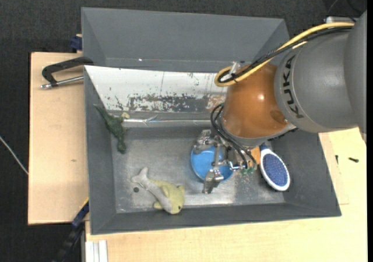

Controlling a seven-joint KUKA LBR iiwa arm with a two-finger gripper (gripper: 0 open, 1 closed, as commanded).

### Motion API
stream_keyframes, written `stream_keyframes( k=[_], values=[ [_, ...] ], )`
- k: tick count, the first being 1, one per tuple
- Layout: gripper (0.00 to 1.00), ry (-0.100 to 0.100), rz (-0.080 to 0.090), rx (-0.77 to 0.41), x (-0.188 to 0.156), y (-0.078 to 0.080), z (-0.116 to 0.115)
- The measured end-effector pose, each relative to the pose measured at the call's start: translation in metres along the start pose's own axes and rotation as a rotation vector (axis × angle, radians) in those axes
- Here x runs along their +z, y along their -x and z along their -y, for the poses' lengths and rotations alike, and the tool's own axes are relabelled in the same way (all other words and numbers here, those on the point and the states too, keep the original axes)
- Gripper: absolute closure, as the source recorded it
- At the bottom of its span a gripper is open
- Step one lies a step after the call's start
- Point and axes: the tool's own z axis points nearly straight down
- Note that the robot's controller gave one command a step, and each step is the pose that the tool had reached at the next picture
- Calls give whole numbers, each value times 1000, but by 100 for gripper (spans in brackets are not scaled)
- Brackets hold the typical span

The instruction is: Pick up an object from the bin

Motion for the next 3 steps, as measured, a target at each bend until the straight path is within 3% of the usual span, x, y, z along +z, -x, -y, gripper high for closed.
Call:
stream_keyframes(
  k=[1,2,3],
  values=[
    [0,-1,4,-206,25,-11,47],
    [100,1,9,-210,22,-9,44],
    [100,-5,20,-436,-170,8,41]
  ],
)
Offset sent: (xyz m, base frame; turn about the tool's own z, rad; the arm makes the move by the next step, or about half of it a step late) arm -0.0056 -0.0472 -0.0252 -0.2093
